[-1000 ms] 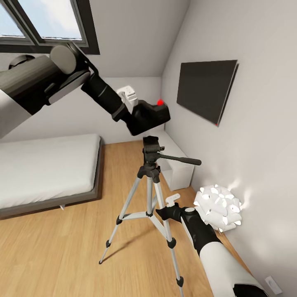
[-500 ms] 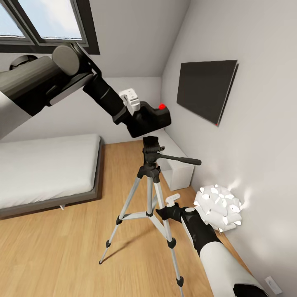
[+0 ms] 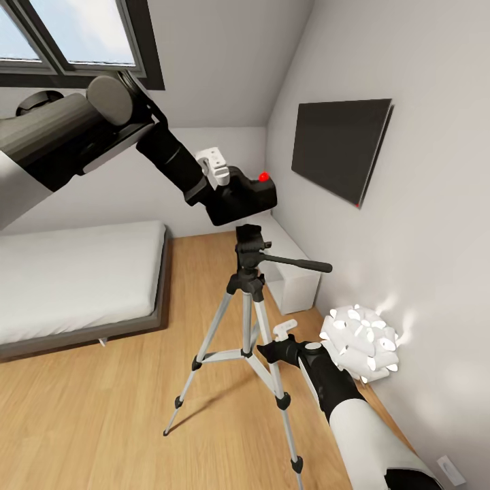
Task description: Attach the digital camera to the camera tripod in the bedroom.
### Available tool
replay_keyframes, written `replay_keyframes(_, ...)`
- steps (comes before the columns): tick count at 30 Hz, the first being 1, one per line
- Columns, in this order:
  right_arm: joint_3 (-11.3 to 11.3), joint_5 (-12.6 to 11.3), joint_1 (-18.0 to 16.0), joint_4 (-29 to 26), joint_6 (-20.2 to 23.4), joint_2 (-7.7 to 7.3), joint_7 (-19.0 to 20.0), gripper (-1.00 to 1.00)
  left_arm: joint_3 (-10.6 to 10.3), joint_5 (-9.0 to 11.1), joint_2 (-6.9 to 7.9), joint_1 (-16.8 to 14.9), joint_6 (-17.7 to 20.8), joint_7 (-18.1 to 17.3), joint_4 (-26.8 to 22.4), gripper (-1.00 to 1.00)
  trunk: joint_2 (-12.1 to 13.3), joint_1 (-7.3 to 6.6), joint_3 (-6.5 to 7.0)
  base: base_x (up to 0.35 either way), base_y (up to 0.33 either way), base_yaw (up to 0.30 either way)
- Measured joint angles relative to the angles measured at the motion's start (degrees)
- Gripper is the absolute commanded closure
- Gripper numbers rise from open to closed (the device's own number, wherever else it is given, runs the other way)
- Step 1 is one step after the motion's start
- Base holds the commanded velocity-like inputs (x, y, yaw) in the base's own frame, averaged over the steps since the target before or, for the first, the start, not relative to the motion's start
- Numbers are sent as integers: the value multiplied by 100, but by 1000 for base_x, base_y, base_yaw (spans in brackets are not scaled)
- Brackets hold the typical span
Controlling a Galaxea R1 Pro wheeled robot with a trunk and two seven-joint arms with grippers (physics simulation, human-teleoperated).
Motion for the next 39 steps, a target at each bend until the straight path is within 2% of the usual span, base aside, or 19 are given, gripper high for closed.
replay_keyframes(7, -2, 6, 1, -3, 0, 0, 3, 100, 0, -3, -20, 0, 7, 1, 3, 100, 0, 0, 0, 0, 0, 0)
replay_keyframes(14, -5, 9, -2, 3, -4, 0, 4, 100, -3, -24, -126, 0, 8, 0, 5, 100, 0, 0, 0, 0, 0, 0)
replay_keyframes(19, -6, 17, 0, -1, -2, 0, 6, 100, -1, -131, -216, 0, 11, 0, 6, 100, 0, 0, 0, 0, 0, 0)
replay_keyframes(27, -5, 17, 0, -2, -1, 0, 6, 100, 3, -473, -414, 0, 24, -37, 22, 100, 0, 0, 0, 0, 0, 0)
replay_keyframes(39, -3, 15, 0, -6, 3, 0, 5, 100, 15, -594, -445, 0, 23, -154, -1, 100, 0, 0, 0, 0, 0, 0)
